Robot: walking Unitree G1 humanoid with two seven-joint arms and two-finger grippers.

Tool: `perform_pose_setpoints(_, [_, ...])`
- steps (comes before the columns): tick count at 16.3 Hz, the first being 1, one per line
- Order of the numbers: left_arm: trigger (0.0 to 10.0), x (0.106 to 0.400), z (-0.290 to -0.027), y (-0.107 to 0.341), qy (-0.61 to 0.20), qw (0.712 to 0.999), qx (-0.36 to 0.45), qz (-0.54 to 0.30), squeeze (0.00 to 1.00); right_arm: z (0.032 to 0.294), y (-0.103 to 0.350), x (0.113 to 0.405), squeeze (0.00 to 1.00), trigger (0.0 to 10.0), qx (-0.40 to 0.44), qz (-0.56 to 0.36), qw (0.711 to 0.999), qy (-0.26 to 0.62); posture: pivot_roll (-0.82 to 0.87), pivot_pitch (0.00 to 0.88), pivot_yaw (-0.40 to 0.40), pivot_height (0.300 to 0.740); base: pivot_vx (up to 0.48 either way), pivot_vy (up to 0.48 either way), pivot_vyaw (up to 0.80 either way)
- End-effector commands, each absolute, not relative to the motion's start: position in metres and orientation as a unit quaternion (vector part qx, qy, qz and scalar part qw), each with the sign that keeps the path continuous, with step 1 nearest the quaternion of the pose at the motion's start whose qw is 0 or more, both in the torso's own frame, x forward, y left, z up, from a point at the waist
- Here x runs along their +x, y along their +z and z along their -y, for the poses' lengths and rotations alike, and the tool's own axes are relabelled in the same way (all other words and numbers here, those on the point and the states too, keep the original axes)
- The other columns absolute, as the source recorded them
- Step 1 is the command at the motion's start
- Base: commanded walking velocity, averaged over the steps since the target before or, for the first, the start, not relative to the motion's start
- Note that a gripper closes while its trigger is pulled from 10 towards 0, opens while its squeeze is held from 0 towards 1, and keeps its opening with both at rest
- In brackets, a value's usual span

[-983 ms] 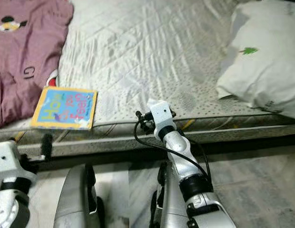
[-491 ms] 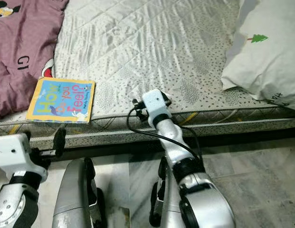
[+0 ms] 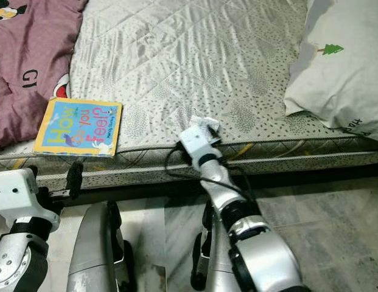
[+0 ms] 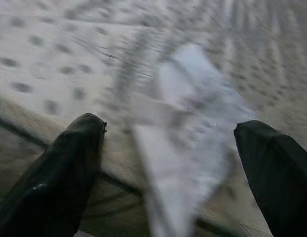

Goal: Clean up the room

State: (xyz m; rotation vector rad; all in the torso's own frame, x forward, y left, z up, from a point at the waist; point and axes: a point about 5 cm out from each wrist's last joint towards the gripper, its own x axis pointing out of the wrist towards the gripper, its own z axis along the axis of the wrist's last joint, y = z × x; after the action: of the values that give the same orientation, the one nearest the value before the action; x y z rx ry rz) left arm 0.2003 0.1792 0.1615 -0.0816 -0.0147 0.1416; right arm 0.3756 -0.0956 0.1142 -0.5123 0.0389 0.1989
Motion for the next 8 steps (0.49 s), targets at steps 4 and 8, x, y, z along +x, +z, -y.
perform_pose_setpoints(4, [10.0, 0.202, -0.18, 0.158, 0.073, 0.996, -0.045, -0.004, 0.0, 0.101, 0.101, 0.373, 0.0, 7.7, -0.255, -0.068, 0.96, 0.091, 0.23, 0.309, -0.039, 0.538, 0.0, 0.0, 0.0])
perform_pose_setpoints(8, [10.0, 0.213, -0.174, 0.163, 0.05, 0.998, -0.028, 0.02, 0.0, 0.103, 0.103, 0.375, 0.0, 0.0, -0.229, -0.07, 0.967, 0.092, 0.22, 0.277, -0.045, 0.538, 0.0, 0.0, 0.0])
